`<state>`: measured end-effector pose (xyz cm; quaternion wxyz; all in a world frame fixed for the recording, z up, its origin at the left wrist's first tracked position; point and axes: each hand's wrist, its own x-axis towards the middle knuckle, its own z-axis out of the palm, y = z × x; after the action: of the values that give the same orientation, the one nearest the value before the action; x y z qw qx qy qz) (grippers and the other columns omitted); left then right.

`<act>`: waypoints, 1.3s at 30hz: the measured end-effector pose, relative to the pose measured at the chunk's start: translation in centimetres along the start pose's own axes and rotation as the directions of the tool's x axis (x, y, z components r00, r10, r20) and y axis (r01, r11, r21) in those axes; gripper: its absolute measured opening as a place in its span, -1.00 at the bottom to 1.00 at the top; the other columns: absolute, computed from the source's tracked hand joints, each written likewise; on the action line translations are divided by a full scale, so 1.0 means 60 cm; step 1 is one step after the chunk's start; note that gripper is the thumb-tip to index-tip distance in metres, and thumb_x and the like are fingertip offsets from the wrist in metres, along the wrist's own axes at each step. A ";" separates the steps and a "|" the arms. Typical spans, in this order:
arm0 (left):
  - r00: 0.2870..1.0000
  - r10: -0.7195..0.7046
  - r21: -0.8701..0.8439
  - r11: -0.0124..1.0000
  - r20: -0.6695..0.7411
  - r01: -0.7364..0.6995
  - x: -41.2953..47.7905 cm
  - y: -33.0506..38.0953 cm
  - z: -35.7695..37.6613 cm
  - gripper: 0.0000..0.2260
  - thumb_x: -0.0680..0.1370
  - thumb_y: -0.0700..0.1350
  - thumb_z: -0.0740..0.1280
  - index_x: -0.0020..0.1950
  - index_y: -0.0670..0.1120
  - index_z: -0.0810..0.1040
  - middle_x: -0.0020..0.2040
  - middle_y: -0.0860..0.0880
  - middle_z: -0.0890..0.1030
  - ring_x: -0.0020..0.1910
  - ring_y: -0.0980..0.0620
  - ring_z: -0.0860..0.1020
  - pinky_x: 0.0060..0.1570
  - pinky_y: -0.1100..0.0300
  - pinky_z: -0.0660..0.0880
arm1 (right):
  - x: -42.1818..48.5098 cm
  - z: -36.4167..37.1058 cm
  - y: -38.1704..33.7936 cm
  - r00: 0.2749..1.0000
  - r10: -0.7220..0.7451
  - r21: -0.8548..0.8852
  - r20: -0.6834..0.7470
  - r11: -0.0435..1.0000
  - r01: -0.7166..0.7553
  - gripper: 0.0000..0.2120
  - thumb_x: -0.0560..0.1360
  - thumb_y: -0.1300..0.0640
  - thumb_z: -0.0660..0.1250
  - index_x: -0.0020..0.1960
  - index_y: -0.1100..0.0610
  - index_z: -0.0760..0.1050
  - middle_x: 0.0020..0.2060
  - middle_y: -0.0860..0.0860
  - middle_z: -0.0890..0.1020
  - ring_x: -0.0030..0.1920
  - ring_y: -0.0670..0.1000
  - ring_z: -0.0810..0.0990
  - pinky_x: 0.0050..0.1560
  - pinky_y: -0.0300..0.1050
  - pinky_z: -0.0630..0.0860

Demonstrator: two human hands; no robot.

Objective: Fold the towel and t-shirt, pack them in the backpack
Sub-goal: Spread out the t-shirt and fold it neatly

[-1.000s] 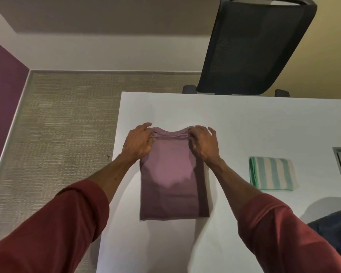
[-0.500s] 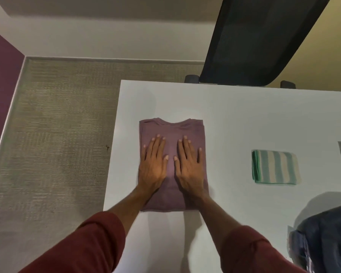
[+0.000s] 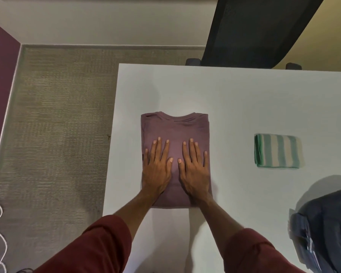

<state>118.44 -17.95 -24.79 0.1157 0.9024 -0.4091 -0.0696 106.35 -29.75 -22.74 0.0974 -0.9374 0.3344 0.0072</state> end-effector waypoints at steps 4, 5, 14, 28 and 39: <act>1.000 0.007 0.036 0.999 0.008 -0.007 -0.045 0.015 -0.001 -0.44 0.80 0.09 0.03 0.77 -0.04 -0.01 0.76 -0.12 0.02 0.74 -0.13 -0.02 0.66 -0.24 0.07 | -0.051 0.001 0.004 1.000 0.018 -0.002 0.018 1.000 -0.018 -0.38 0.80 -0.13 -0.03 0.78 0.04 -0.09 0.76 0.05 -0.04 0.75 0.06 -0.10 0.69 0.27 0.04; 1.000 0.019 0.047 0.999 -0.005 -0.019 -0.057 0.019 -0.003 -0.44 0.80 0.07 0.05 0.77 -0.05 0.00 0.76 -0.14 0.03 0.74 -0.14 -0.01 0.65 -0.24 0.09 | -0.063 0.001 0.003 1.000 0.023 -0.013 0.019 1.000 -0.023 -0.38 0.80 -0.13 -0.04 0.78 0.05 -0.11 0.76 0.06 -0.05 0.75 0.07 -0.11 0.69 0.27 0.03; 0.998 -0.011 0.063 0.998 0.055 0.007 -0.103 0.028 -0.006 -0.39 0.79 0.17 0.03 0.77 0.00 -0.10 0.77 -0.07 -0.07 0.75 -0.09 -0.10 0.67 -0.20 0.05 | -0.091 0.016 0.030 0.989 -0.036 0.043 0.145 0.999 0.031 -0.34 0.79 -0.20 -0.08 0.77 0.01 -0.22 0.76 0.01 -0.19 0.74 0.05 -0.24 0.71 0.28 -0.08; 0.970 0.150 0.078 0.983 0.190 -0.167 -0.257 0.003 -0.032 -0.37 0.77 0.21 -0.01 0.77 0.03 -0.14 0.77 -0.06 -0.13 0.75 -0.11 -0.14 0.69 -0.18 0.00 | -0.227 0.023 0.014 0.997 -0.044 0.095 0.065 0.995 0.038 -0.38 0.78 -0.14 -0.07 0.78 0.04 -0.08 0.76 0.03 -0.05 0.75 0.06 -0.09 0.71 0.25 0.02; 0.835 0.424 0.008 0.890 0.351 -0.456 -0.332 -0.015 -0.053 -0.13 0.64 0.39 0.11 0.76 -0.03 -0.18 0.76 -0.03 -0.22 0.74 -0.09 -0.21 0.67 -0.26 -0.02 | -0.294 0.021 0.021 0.972 -0.191 0.143 0.139 0.975 0.172 -0.29 0.74 -0.23 0.06 0.78 0.03 -0.02 0.76 0.02 -0.03 0.75 0.05 -0.05 0.68 0.30 0.09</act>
<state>106.73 -1.83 -21.33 0.0148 0.7626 -0.6221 -0.1768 91.94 -19.46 -22.84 0.1838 -0.9524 0.2385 0.0478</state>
